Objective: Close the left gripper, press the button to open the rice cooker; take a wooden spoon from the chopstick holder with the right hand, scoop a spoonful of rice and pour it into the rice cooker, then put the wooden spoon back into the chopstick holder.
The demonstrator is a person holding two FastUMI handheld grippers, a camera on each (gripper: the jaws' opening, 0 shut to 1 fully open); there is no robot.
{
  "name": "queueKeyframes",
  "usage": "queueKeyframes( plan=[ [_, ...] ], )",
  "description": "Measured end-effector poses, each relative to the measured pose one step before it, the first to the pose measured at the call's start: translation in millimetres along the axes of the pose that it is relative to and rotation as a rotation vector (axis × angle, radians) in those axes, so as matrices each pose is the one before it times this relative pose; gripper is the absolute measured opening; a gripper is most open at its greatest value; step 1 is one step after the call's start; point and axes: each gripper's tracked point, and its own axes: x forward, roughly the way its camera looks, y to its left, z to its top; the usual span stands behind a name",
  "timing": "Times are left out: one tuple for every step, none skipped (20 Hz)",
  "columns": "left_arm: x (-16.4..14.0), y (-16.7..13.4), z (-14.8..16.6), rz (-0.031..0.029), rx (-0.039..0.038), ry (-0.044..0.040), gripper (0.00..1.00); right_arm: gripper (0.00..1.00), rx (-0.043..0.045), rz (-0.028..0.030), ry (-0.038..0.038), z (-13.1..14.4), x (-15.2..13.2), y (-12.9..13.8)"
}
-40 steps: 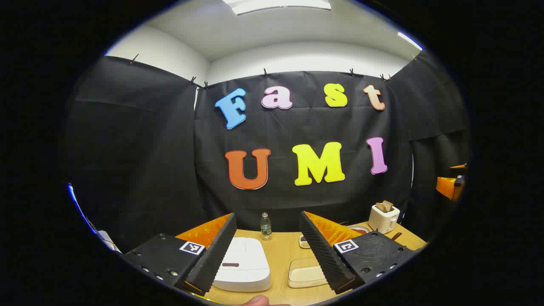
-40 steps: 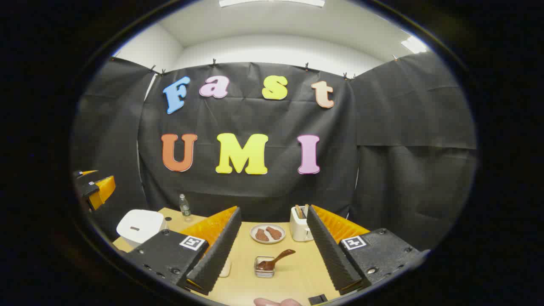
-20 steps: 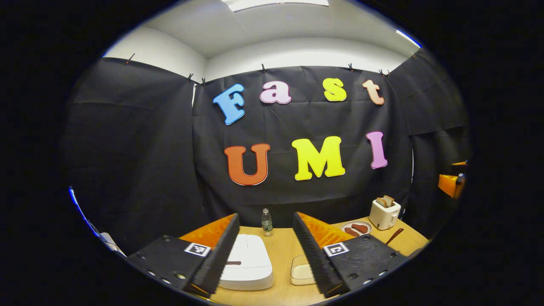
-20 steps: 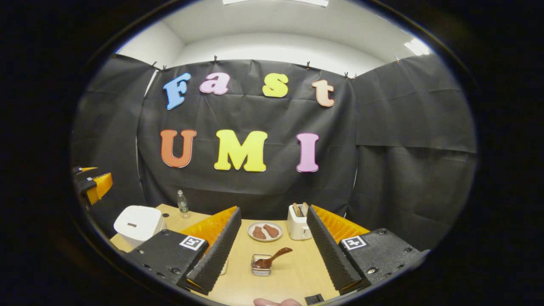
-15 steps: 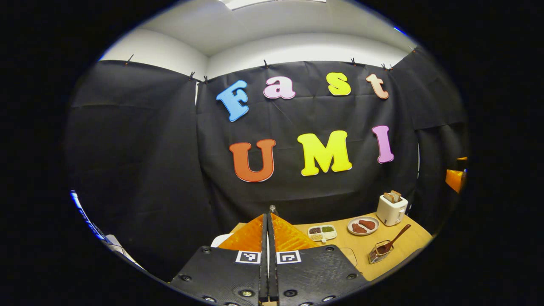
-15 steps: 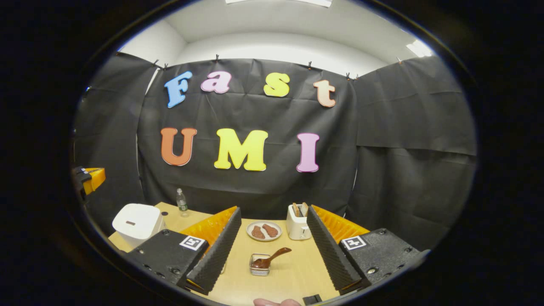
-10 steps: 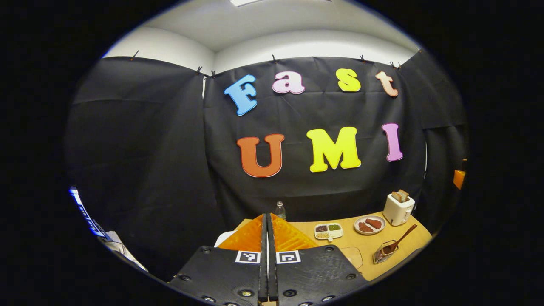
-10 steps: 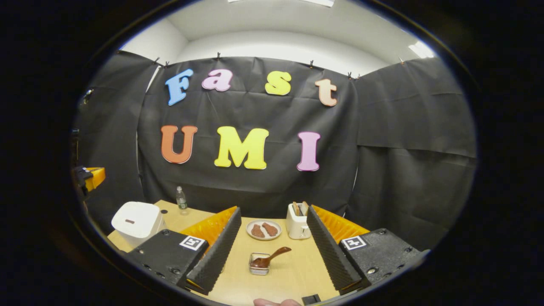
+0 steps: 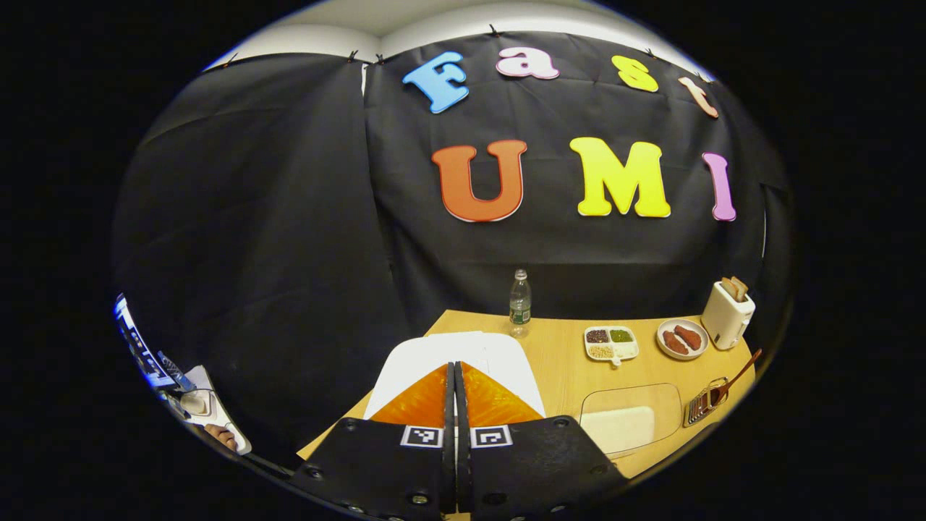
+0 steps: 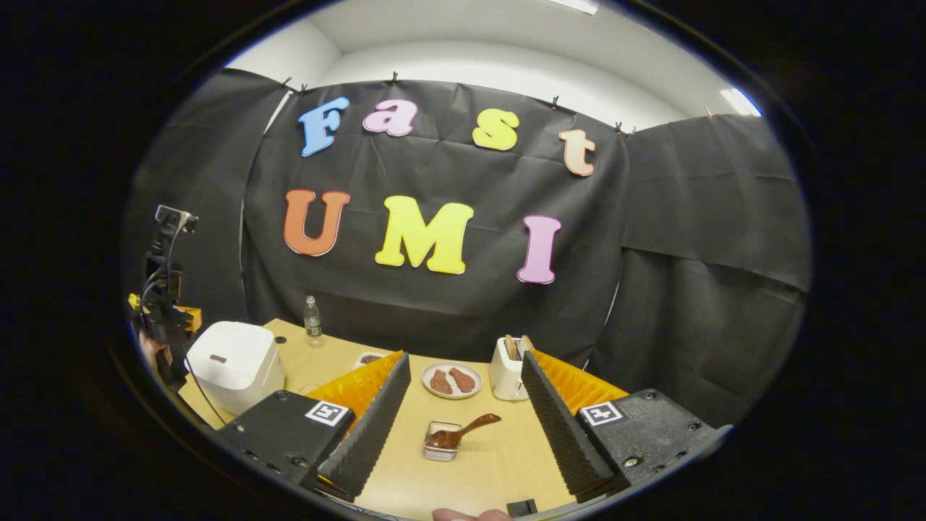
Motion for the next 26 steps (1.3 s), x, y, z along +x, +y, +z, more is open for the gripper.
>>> queueKeyframes(
  plan=[
    [8.17,1.90,-12.72,0.00276,-0.00662,0.03123,0.00,1.00,-0.00140,0.00325,0.00968,-1.67,0.92,2.84],
    [8.72,1.92,-14.69,0.00266,-0.00663,0.03910,0.00,1.00,0.00332,0.00297,0.00692,-1.40,0.93,2.19],
    [6.80,0.45,-12.03,-0.00070,-0.00726,0.03105,0.00,1.00,0.00043,0.00102,0.00709,-0.58,0.70,1.81],
    [5.43,-0.10,-9.39,0.00188,-0.00285,0.02585,0.00,1.00,-0.00485,-0.00122,0.00880,-2.82,2.24,1.40],
    [4.79,1.55,-7.85,0.00547,-0.00116,0.01631,0.00,1.00,-0.00578,-0.00064,0.00573,-1.04,0.62,0.88],
    [5.25,1.21,-5.35,0.00113,-0.00314,0.01450,0.00,1.00,-0.00383,-0.00261,0.00619,-2.30,0.68,-0.02],
    [6.63,2.41,-4.41,0.00865,0.00471,0.01787,0.00,1.00,-0.00162,0.00188,0.00444,-0.23,0.95,1.64],
    [3.86,0.53,-6.65,0.00098,-0.00539,0.01599,0.00,1.00,-0.00157,0.00130,0.00504,-1.35,0.16,2.34],
    [2.09,0.07,-5.03,-0.00459,-0.00824,0.01557,0.00,1.00,-0.00155,0.00149,0.00234,-0.50,0.68,1.66],
    [5.29,1.20,-4.00,0.00251,0.00147,0.01126,0.00,1.00,-0.00359,0.00082,0.00617,-2.35,0.46,1.00],
    [2.70,-1.02,-3.70,-0.00082,0.00067,0.01624,0.00,1.00,-0.00069,0.00247,0.00270,-0.12,0.48,0.79],
    [2.20,0.34,0.52,0.00154,0.00959,-0.01278,0.00,1.00,-0.00041,0.00020,0.00161,-0.41,0.68,1.19],
    [1.23,-0.88,0.60,0.00314,0.01392,-0.00589,0.00,1.00,-0.00058,0.00189,0.00354,-0.10,0.41,1.21],
    [-0.45,-0.04,-4.14,0.00547,0.00210,0.01069,0.00,1.00,0.00173,0.00203,0.00150,-0.59,0.92,1.26],
    [-0.63,-0.72,-0.23,-0.00061,0.00481,-0.00369,0.00,1.00,0.00194,0.00174,0.00165,0.55,0.10,0.88],
    [0.30,-0.29,-1.71,0.00010,0.00161,0.01300,0.01,1.00,0.00074,0.00129,0.00162,-0.83,1.29,0.94],
    [1.16,-0.43,-5.14,-0.00305,-0.01226,0.02219,0.00,1.00,0.00102,0.00189,0.00187,-0.13,0.72,0.85],
    [1.80,0.00,1.22,-0.00434,0.00153,-0.00422,0.00,1.00,0.00042,0.00313,0.00156,-0.53,0.29,0.58],
    [-0.23,0.05,-1.45,-0.00093,0.00732,0.00948,0.00,1.00,-0.00022,-0.00039,0.00221,-0.55,0.09,0.06],
    [1.77,-0.39,0.16,0.00113,0.00590,-0.00378,0.00,1.00,-0.00082,0.00304,0.00227,-1.57,-0.07,0.76],
    [-0.37,-0.12,-1.25,0.00022,0.00970,0.01039,0.01,1.00,-0.00015,0.00132,0.00217,0.04,-0.11,0.43],
    [0.32,-0.55,0.11,-0.00248,-0.01238,0.00648,0.01,1.00,0.00146,0.00077,0.00126,-1.31,1.39,0.18],
    [-1.40,0.57,-1.05,-0.00749,-0.01592,0.00593,0.01,1.00,0.00284,0.00083,0.00119,0.10,0.47,-0.07],
    [-0.80,0.28,-0.70,-0.00510,-0.01112,0.00253,0.01,1.00,0.00275,0.00095,0.00291,-1.02,1.27,-0.17],
    [0.49,-0.29,0.20,-0.00571,0.01433,0.00664,0.01,1.00,0.00335,0.00235,0.00191,-0.44,0.54,0.33],
    [0.57,0.42,-1.45,-0.00156,0.00131,-0.00103,0.01,1.00,0.00338,0.00124,0.00436,-1.52,-0.58,-0.45]
  ],
)
